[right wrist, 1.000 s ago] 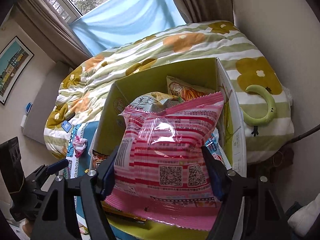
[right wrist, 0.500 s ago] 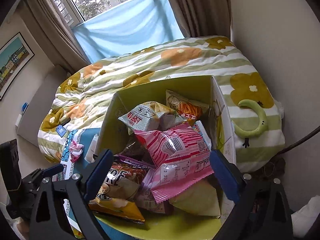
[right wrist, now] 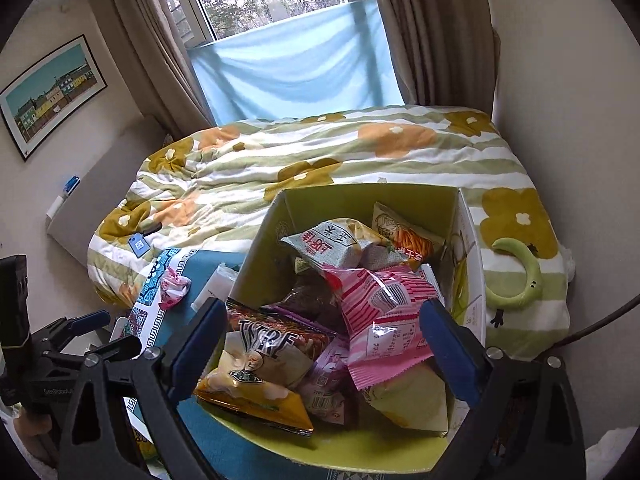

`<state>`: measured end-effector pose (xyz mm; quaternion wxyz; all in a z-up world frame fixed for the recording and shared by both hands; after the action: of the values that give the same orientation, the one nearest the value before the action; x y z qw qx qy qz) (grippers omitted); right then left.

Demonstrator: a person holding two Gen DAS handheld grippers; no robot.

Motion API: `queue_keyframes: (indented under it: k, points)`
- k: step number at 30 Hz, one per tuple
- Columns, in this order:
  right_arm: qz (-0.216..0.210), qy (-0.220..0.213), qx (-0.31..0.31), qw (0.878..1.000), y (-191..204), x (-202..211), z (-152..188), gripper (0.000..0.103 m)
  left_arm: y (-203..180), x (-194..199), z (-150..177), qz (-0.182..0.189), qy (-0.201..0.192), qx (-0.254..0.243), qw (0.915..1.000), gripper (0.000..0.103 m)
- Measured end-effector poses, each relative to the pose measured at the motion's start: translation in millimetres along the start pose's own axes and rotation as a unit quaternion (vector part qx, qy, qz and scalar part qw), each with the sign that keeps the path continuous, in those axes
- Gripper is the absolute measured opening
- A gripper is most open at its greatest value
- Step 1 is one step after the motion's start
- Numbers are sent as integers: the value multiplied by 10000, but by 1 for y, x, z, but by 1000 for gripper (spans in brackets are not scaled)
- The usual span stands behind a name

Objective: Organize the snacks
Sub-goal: 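Grasp the pink strawberry bag with the left tool while the right tool grasps the white pastry packet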

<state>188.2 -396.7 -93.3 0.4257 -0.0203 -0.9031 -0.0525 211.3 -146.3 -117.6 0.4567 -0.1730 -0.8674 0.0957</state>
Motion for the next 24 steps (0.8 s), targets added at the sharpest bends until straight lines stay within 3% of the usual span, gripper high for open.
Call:
queue_keyframes:
  k: [8,18,24]
  points:
    - [-80,-211,25,9997,43,13,-5,96,56,23,-12,13,-156,4,9999,101]
    - [160,-202,-223,9994,127,5,-8,96,136,22,-39,384,213,-228,9988,101]
    - [197,-64,-390,9990,180,-14,-13,96,179,-3,-53,640,531,-360,9959,101]
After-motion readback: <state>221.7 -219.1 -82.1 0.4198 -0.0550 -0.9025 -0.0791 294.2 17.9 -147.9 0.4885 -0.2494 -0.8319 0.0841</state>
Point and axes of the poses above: each gripper's, at about its wrist camera, not at the fingertips, and x roughly against the way its jaws point, y to its left, z to its underside, the point moved 5 cm from there along -x, roughly the way its jaws point, and after that the axes turned 14 degrees about z, right-handed, at the moved point
